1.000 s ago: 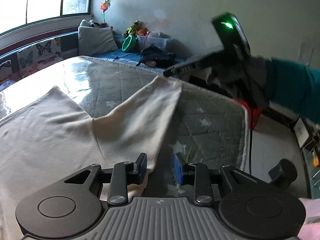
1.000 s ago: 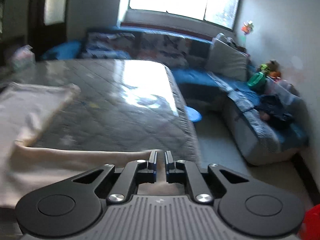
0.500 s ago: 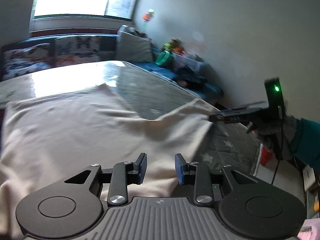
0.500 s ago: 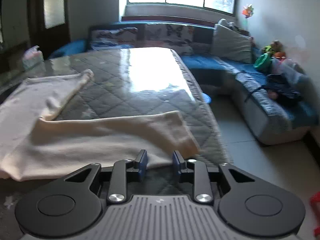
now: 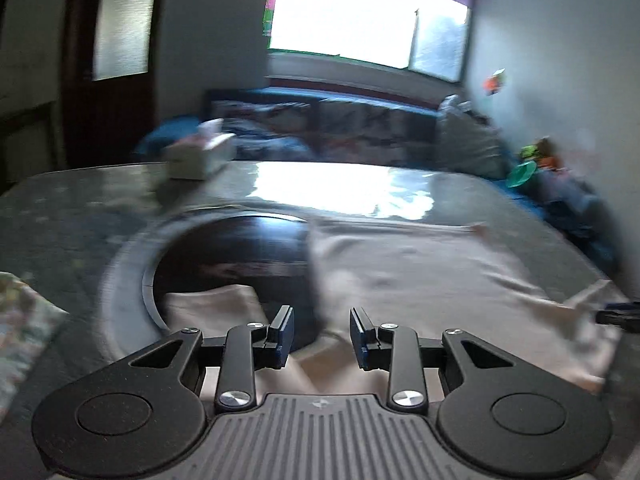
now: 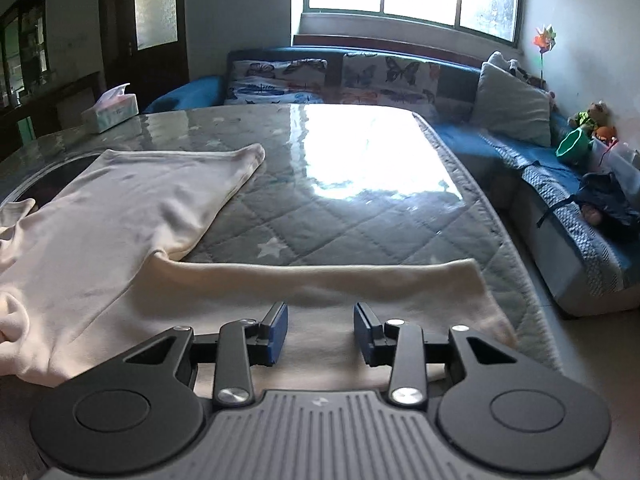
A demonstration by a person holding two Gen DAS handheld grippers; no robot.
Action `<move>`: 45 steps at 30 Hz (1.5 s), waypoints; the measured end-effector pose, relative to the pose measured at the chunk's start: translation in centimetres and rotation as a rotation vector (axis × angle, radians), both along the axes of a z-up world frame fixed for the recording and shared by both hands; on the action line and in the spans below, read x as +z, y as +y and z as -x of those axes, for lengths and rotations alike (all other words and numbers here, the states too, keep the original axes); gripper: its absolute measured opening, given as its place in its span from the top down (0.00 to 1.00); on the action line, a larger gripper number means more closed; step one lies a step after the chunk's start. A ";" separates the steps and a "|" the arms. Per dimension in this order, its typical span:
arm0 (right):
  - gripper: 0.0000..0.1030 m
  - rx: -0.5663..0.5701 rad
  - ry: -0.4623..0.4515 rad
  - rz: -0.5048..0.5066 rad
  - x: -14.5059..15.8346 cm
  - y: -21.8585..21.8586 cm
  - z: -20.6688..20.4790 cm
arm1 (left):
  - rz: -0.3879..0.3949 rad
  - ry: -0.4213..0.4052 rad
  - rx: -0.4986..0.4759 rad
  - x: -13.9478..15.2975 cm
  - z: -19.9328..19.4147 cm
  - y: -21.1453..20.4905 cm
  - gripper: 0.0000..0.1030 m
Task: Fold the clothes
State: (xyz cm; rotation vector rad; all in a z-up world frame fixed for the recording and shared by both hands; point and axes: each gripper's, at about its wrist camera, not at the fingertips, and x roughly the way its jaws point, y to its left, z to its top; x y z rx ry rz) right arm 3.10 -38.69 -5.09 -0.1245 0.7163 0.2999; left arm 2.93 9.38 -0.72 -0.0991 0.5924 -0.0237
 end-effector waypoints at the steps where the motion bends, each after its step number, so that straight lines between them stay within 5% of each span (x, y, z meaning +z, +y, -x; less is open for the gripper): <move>1: 0.63 -0.002 0.002 -0.003 -0.1 0.2 0.0 | -0.023 0.009 0.014 -0.1 -0.8 0.3 0.64; 8: 0.56 -0.010 0.006 -0.014 -0.3 0.5 0.0 | -0.080 0.105 0.116 -2.5 -6.7 1.2 0.63; 15: 0.54 -0.013 0.008 -0.015 -0.3 0.5 0.0 | -0.090 0.148 0.183 -4.1 -8.3 0.8 0.65; 19: 0.52 -0.016 0.006 -0.016 -0.3 0.6 0.1 | -0.108 0.134 0.211 -4.2 -8.4 1.6 0.91; 21: 0.52 -0.017 0.006 -0.016 -0.3 0.6 0.1 | -0.070 0.123 0.235 -3.9 -7.9 2.7 0.93; 30: 0.51 -0.014 0.003 -0.004 -0.3 0.8 0.0 | 0.108 -0.141 0.390 0.3 1.7 8.0 0.95; 36: 0.51 0.020 -0.016 0.037 0.7 1.6 0.3 | 0.135 -0.198 0.437 -0.6 7.4 10.5 0.95; 40: 0.50 0.133 -0.026 0.035 2.8 3.8 1.2 | 0.095 -0.163 0.429 -1.7 9.2 10.7 0.96; 45: 0.46 0.356 -0.018 0.016 4.1 8.8 2.8 | 0.121 -0.293 0.379 -0.1 12.2 10.4 0.96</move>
